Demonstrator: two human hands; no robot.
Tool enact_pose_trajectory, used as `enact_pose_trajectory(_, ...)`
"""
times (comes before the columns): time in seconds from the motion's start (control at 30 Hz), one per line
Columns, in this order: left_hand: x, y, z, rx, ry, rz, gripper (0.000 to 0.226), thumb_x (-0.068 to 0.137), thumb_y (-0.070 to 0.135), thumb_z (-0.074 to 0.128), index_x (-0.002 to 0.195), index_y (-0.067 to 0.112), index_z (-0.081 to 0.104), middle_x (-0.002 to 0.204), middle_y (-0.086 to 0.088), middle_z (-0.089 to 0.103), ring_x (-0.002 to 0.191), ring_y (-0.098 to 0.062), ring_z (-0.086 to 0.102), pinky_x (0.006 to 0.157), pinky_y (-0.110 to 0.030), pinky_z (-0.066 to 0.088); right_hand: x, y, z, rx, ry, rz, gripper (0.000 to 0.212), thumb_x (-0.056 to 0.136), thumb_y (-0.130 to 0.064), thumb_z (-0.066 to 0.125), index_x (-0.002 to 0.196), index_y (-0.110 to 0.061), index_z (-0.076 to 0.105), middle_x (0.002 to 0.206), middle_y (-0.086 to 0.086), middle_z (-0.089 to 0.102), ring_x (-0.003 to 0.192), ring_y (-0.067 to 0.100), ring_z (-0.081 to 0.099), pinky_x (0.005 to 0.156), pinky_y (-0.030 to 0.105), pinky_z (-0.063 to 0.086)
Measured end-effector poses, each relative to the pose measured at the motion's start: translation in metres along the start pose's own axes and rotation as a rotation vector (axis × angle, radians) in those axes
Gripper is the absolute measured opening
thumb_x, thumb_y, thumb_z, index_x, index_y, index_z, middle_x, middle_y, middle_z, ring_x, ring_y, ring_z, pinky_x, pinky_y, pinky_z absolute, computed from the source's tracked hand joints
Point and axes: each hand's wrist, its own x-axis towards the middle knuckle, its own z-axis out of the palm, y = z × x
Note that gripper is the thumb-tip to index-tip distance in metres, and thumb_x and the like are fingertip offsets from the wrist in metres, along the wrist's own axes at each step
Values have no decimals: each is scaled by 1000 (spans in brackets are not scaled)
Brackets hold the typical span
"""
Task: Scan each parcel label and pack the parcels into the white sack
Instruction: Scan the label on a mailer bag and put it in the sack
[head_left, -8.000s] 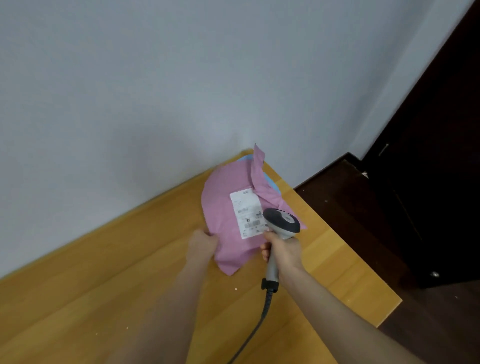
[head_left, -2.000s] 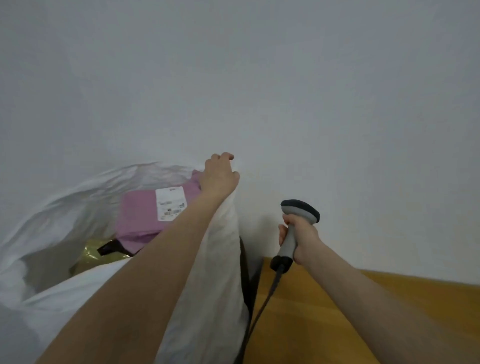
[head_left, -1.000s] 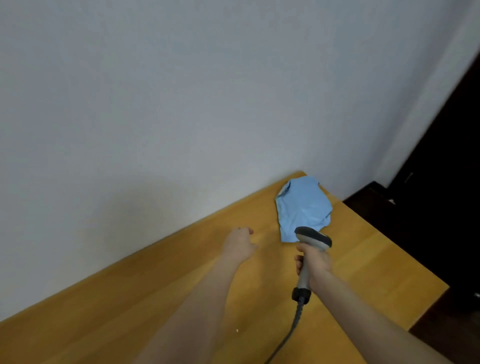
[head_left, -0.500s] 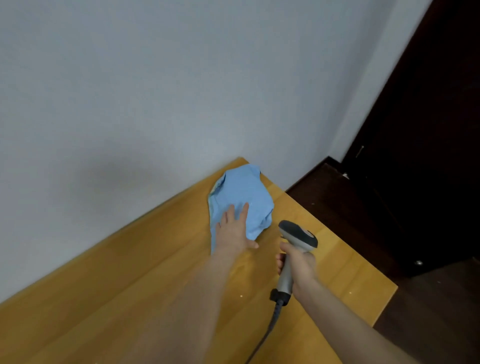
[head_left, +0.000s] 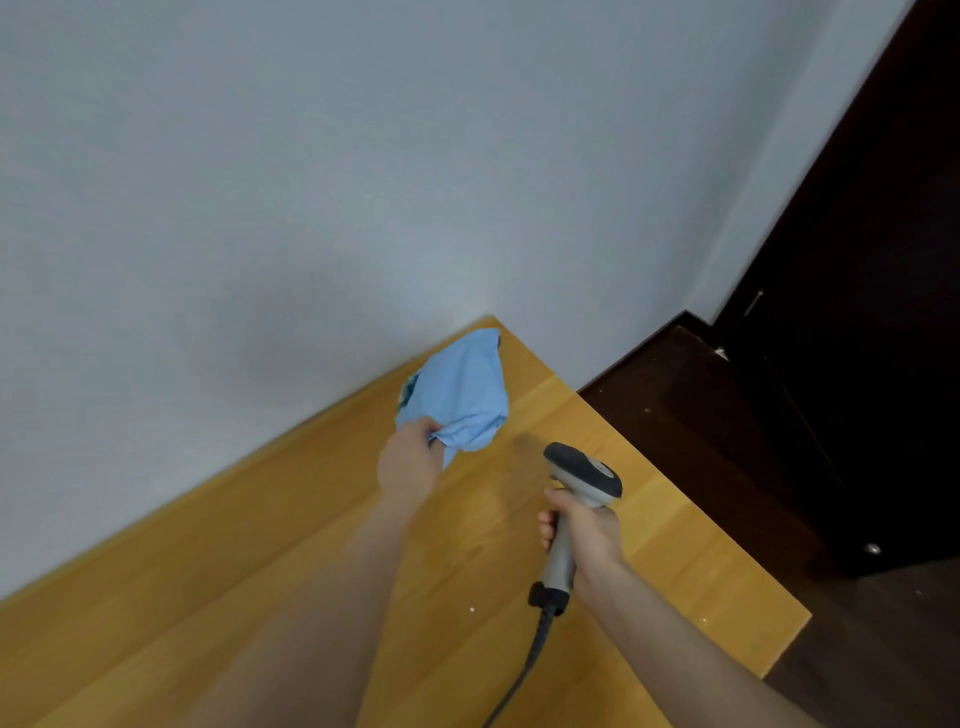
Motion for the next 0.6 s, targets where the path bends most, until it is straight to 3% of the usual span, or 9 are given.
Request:
enact_pose_trajectory(0.07, -1, -10, -31, -203, 34, -111, 16, 90, 18, 56, 99, 17, 68, 98, -11, 69, 95, -30, 63, 73, -34, 45, -10, -6, 7, 9, -32, 0, 12, 87, -7, 65, 77, -3, 60, 50, 5, 58, 40, 15, 50, 44, 26, 43)
enact_pose_trajectory(0.17, -12, -30, -80, -707, -21, -280, 15, 91, 11, 56, 84, 20, 65, 85, -11, 68, 79, -25, 63, 64, -30, 48, -30, -10, 20, 22, -84, 1, 11, 87, -5, 66, 77, -3, 61, 51, 6, 58, 44, 16, 50, 47, 28, 43)
enact_pose_trajectory(0.3, -52, -64, -138, -1151, -253, -398, 20, 97, 15, 53, 114, 8, 62, 106, -11, 72, 93, -28, 70, 69, -36, 58, -68, -6, 46, 58, -160, 6, 10, 85, -5, 71, 82, 1, 63, 59, 9, 61, 52, 18, 54, 54, 30, 45)
enact_pose_trajectory(0.43, -96, -92, -184, -1328, -336, -387, 27, 95, 12, 51, 119, 5, 59, 113, -15, 69, 97, -29, 69, 72, -37, 58, -114, 10, 81, 86, -254, 8, 19, 80, -9, 77, 89, -1, 62, 71, 10, 61, 56, 23, 54, 57, 35, 50)
enact_pose_trajectory(0.53, -132, -116, -219, -1416, -365, -330, 38, 82, 14, 57, 118, 3, 60, 114, -17, 68, 97, -28, 69, 70, -35, 58, -151, 35, 111, 57, -294, 15, 28, 78, -16, 80, 97, -4, 64, 82, 11, 63, 65, 26, 57, 70, 43, 55)
enact_pose_trajectory(0.6, -156, -140, -241, -1423, -396, -301, 40, 81, 9, 57, 121, 4, 59, 117, -17, 67, 100, -30, 68, 73, -37, 58, -178, 59, 133, 68, -334, 37, 26, 78, -15, 80, 97, -5, 66, 84, 11, 69, 71, 29, 64, 68, 42, 56)
